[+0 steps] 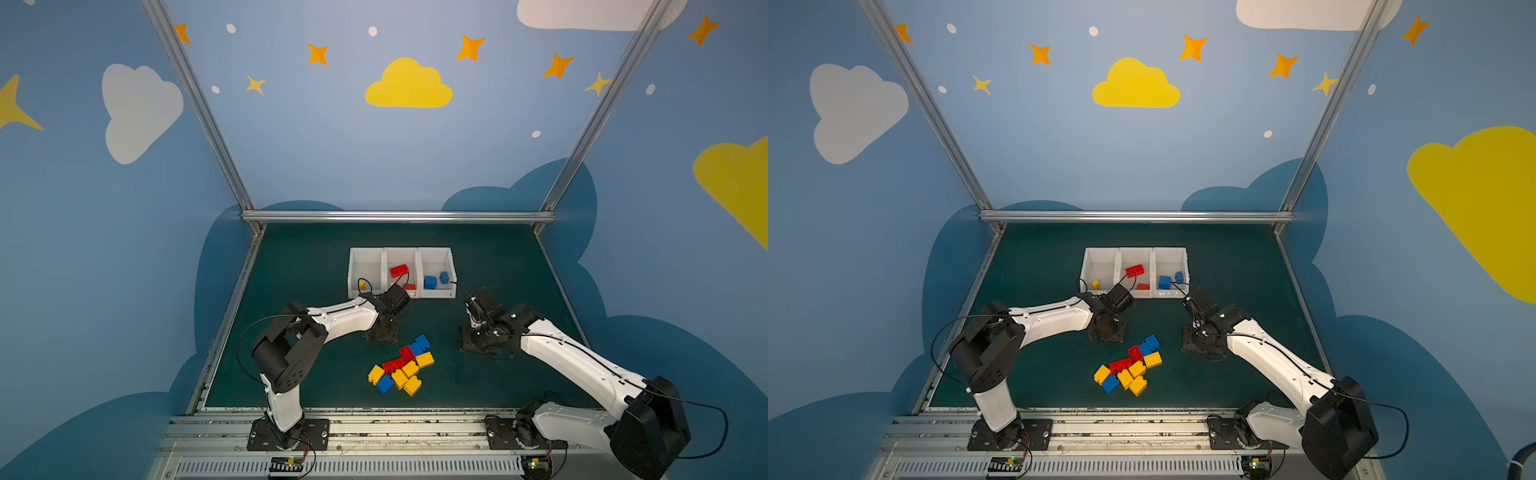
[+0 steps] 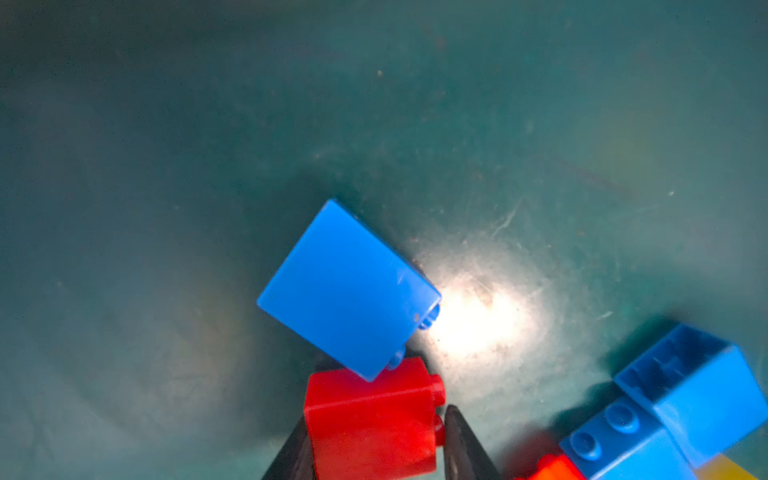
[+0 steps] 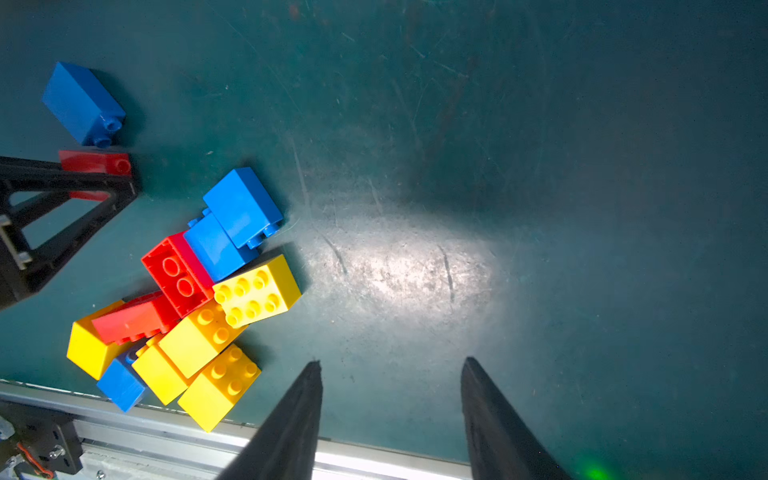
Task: Sort the legos into containers by color
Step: 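Carry the red brick with the left gripper into the middle compartment and release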
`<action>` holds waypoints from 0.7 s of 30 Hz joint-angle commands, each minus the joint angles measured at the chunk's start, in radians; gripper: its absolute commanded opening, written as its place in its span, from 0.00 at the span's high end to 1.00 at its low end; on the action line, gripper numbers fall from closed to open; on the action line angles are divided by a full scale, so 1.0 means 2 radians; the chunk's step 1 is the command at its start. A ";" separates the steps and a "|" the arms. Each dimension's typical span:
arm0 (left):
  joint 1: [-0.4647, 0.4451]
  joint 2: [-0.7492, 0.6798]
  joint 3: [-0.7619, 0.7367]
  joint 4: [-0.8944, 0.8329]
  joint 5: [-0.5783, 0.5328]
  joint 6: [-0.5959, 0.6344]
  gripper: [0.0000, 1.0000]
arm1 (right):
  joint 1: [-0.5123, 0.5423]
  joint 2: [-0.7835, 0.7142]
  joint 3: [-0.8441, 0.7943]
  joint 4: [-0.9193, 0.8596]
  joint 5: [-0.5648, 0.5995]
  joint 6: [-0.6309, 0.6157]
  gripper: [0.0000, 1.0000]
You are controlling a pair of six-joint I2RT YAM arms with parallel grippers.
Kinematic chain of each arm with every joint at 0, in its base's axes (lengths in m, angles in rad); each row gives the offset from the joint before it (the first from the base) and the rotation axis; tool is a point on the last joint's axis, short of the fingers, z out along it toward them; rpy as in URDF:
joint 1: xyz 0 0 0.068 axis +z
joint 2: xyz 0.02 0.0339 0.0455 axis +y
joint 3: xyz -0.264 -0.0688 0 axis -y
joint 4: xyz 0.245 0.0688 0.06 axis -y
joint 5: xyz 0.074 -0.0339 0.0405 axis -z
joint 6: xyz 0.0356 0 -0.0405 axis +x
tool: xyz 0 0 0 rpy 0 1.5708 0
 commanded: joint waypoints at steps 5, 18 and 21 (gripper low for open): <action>0.004 -0.054 0.007 -0.013 -0.005 0.019 0.56 | 0.001 0.001 0.011 -0.011 0.005 0.012 0.46; 0.060 0.052 0.231 -0.032 0.019 0.094 0.53 | 0.001 -0.009 0.029 -0.043 0.017 0.014 0.46; 0.071 0.096 0.286 -0.040 0.027 0.101 0.53 | 0.000 -0.012 0.030 -0.049 0.021 0.015 0.46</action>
